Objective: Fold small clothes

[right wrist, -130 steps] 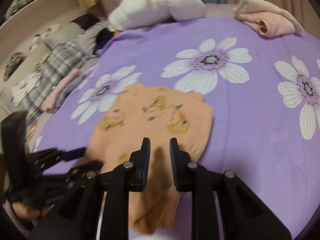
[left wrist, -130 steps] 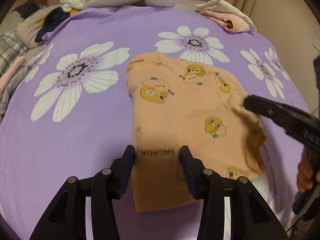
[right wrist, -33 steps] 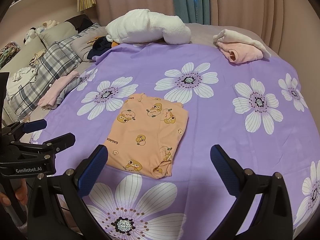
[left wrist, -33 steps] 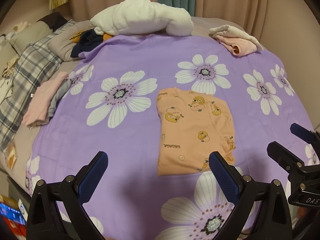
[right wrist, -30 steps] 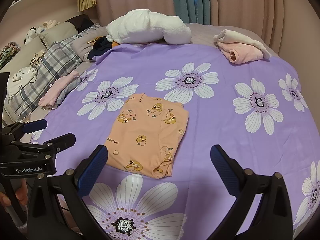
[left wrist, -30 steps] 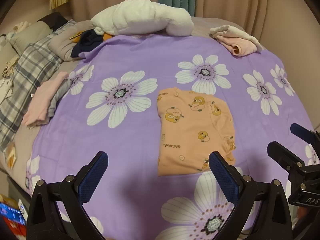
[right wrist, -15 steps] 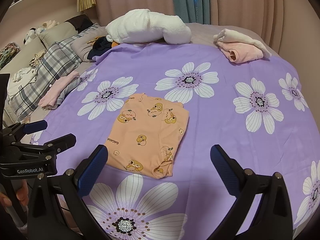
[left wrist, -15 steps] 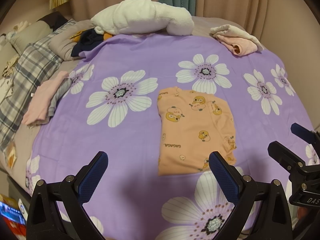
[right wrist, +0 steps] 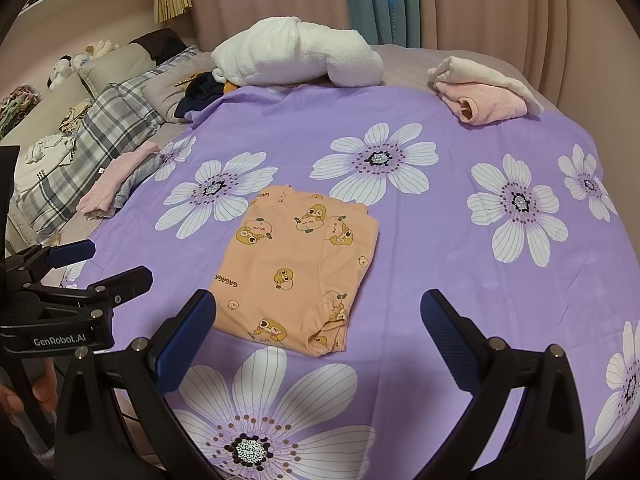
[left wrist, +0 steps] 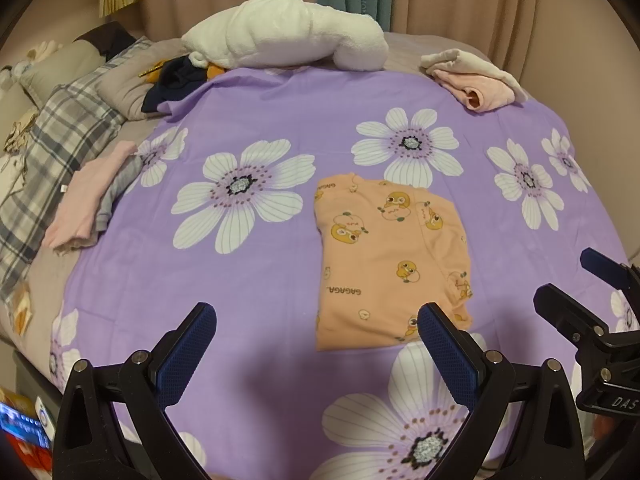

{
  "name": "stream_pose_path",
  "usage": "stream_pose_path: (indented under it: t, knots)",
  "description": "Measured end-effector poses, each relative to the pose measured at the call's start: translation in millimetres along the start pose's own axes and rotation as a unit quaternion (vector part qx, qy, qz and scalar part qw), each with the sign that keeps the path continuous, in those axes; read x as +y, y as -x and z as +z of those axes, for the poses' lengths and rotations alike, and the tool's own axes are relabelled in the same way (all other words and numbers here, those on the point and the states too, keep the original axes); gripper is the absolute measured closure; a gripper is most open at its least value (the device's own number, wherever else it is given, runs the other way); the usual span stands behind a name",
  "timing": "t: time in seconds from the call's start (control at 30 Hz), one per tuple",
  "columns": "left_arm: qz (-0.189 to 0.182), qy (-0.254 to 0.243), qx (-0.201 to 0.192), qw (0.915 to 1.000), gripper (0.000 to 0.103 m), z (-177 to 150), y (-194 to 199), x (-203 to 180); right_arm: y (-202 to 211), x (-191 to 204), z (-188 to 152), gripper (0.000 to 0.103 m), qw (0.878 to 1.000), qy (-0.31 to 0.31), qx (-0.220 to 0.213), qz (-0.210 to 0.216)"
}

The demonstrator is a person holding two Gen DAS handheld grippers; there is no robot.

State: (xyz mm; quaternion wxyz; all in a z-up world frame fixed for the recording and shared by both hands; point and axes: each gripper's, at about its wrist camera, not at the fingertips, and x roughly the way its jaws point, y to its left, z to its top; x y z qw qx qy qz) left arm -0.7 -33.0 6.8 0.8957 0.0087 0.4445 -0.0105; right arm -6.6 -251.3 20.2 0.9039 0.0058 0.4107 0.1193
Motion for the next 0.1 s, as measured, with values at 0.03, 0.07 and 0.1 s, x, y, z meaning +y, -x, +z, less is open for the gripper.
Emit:
stream_pose_path:
  t: [0.03,0.07,0.1]
  knots:
    - [0.000,0.000,0.000,1.0000,0.003,0.3,0.3,0.1,0.1,0.8,-1.1,0.000,1.000,-0.001,0.000,0.000]
    - [0.000,0.000,0.000,1.0000,0.003,0.4,0.2,0.2,0.2,1.9,-1.3,0.000,1.000,0.000,0.000,0.000]
    - [0.001,0.000,0.001,1.0000,0.003,-0.1,-0.6,0.5,0.1,0.9,-1.0,0.000,1.000,0.000,0.000,0.000]
